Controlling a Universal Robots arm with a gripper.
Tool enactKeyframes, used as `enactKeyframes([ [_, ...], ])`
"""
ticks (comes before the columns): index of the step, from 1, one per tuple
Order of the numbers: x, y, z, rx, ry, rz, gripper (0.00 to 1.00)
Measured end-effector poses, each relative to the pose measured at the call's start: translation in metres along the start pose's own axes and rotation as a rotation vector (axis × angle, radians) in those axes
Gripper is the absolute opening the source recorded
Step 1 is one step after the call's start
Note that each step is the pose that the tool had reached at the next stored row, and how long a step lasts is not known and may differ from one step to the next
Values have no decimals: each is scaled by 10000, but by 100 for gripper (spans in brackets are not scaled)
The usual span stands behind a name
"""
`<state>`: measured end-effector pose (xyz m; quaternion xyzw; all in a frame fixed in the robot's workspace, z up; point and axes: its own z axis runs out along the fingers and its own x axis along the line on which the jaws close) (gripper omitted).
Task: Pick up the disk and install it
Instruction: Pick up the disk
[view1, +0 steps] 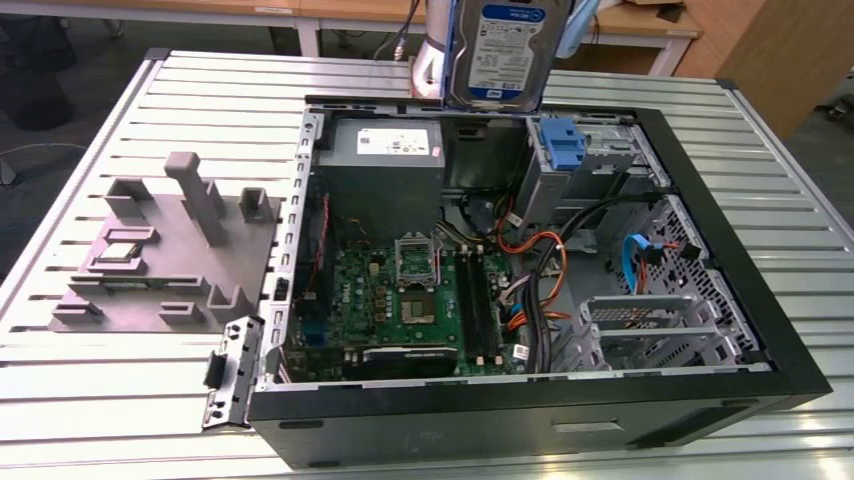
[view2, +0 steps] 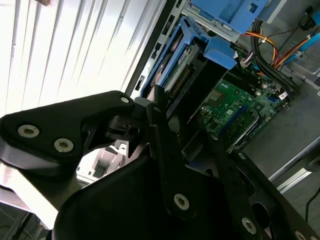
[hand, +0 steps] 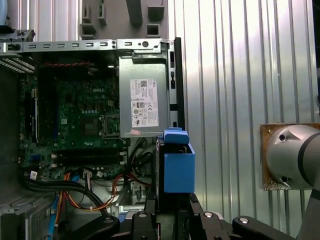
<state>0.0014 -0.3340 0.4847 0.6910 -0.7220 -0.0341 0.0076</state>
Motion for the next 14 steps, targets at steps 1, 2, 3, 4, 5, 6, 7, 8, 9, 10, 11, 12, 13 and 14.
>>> enactKeyframes([
  [1, -1, -20, -1, 0, 0, 0, 35],
  [2, -1, -39, -2, 0, 0, 0, 35],
  [3, -2, -58, -3, 0, 0, -1, 35],
  [4, -3, -77, -3, 0, 0, 0, 35],
  [5, -4, -96, -4, 1, -1, 0, 35],
  [6, -5, -116, -5, 0, 0, 1, 35],
  [7, -6, -137, -6, 0, 0, 0, 35],
  [8, -6, -157, -7, 1, -1, 0, 35],
  [9, -7, -177, -8, 0, 0, -1, 35],
  [10, -8, -197, -8, 0, 0, 0, 35],
  [11, -9, -217, -9, 0, -1, 1, 35],
  [12, -10, -236, -10, 0, 0, 0, 35],
  [13, -11, -257, -10, 0, -1, -1, 35],
  [14, -12, -277, -11, 0, 0, -1, 35],
])
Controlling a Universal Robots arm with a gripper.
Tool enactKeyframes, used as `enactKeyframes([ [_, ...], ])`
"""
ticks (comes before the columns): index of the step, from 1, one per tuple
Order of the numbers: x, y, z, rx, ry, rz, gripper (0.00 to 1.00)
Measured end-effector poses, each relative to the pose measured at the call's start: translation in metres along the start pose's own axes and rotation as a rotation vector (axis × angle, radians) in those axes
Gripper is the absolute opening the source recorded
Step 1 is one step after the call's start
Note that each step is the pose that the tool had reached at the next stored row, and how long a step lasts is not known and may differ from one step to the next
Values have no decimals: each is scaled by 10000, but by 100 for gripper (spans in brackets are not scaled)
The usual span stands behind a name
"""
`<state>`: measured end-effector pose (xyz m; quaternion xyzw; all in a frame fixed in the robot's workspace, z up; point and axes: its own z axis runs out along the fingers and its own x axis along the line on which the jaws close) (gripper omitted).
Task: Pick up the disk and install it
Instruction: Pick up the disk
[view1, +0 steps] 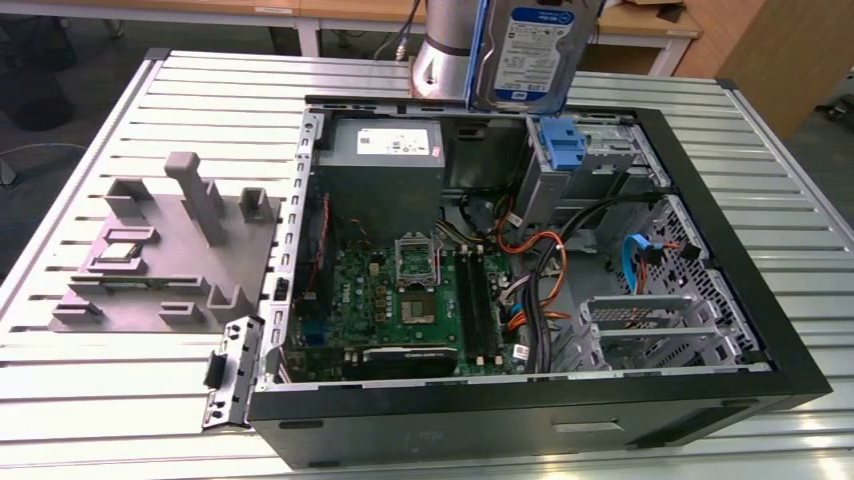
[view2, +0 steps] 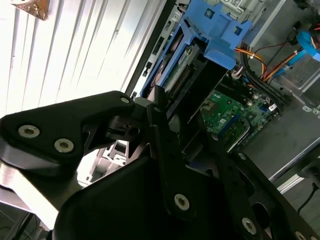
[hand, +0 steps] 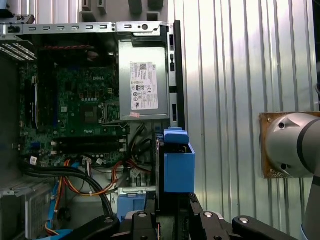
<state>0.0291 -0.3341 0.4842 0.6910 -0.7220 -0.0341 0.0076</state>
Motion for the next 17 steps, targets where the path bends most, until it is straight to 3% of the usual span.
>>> enactKeyframes([
  [9, -8, -171, -7, 0, 0, 0, 35],
  [17, -9, -198, -8, 0, 0, 1, 35],
])
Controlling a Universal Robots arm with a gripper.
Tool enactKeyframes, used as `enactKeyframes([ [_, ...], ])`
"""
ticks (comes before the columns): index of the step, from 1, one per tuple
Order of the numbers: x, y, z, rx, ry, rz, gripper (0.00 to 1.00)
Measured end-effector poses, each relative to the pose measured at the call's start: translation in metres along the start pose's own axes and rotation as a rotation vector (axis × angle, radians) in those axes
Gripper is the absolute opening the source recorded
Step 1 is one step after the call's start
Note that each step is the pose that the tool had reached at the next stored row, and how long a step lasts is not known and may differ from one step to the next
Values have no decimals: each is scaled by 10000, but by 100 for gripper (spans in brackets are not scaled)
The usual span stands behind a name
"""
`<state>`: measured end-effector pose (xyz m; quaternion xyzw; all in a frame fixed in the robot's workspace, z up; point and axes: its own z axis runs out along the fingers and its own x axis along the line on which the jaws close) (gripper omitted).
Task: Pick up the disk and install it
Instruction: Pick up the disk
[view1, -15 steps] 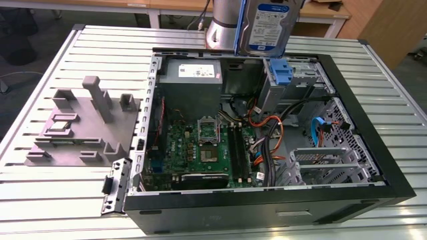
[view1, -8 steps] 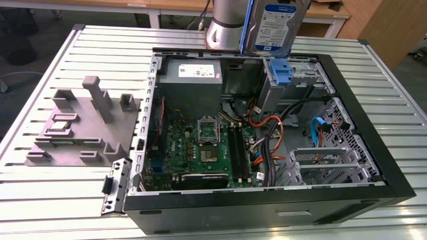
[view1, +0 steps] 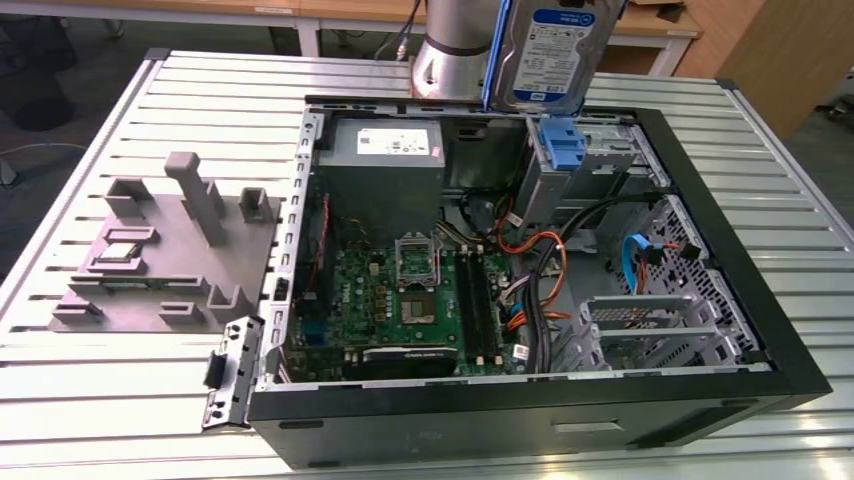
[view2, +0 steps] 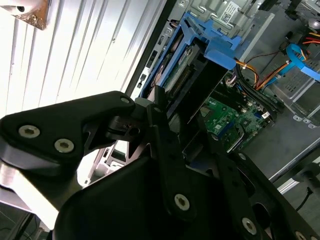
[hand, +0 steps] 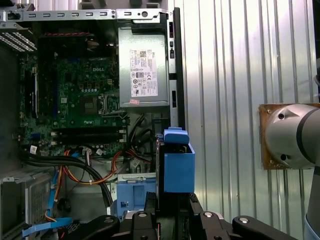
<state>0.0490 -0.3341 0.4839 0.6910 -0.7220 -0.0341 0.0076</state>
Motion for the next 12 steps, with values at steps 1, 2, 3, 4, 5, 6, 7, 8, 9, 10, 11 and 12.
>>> enactKeyframes([
  [1, 0, -1, 0, 0, -1, 0, 35],
  [2, 0, -6, 0, 0, 0, -3, 35],
  [3, 0, -8, 0, 0, 0, -2, 35],
  [4, 0, -8, 0, 0, 0, -1, 35],
  [5, 0, -9, 0, 0, 0, 0, 35],
  [6, 0, -8, 0, 0, 0, 1, 35],
  [7, 3, -8, 0, 0, -1, 1, 35],
  [8, 7, -8, -1, 0, 0, 0, 35],
  [9, 13, -4, -1, 1, 1, 1, 35],
  [10, 21, 3, 0, 6, -1, -1, 35],
  [11, 31, 17, 0, 15, -2, -1, 35],
  [12, 39, 32, 1, 26, -3, -1, 35],
])
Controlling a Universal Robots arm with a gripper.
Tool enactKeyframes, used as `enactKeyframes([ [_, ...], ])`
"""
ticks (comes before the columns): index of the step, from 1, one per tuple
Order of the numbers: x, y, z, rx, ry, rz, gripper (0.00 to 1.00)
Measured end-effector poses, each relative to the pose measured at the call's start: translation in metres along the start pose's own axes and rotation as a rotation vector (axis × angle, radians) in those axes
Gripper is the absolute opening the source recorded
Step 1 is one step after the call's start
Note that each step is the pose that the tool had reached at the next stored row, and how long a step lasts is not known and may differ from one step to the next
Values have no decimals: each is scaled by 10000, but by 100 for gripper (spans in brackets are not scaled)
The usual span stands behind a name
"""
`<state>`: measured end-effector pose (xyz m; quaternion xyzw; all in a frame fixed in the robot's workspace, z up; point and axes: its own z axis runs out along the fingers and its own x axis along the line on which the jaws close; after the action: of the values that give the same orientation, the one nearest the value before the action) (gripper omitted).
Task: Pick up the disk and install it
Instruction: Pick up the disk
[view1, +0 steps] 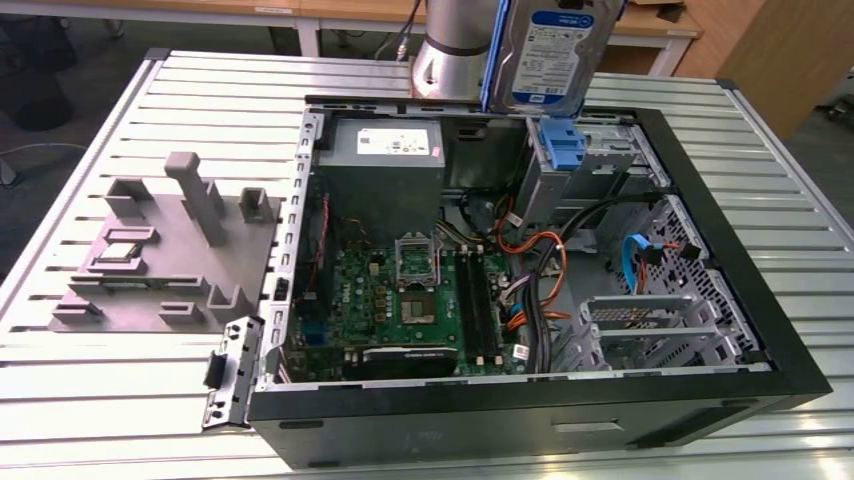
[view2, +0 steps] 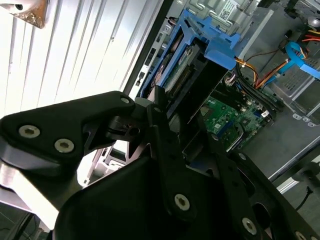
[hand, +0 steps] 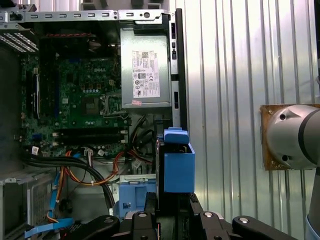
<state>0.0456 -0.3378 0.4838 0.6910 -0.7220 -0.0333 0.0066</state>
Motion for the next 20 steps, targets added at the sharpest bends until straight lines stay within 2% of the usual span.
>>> enactKeyframes([
  [10, 86, 183, 13, 110, -4, -4, 35],
  [20, 271, 225, 16, 117, -4, -5, 35],
])
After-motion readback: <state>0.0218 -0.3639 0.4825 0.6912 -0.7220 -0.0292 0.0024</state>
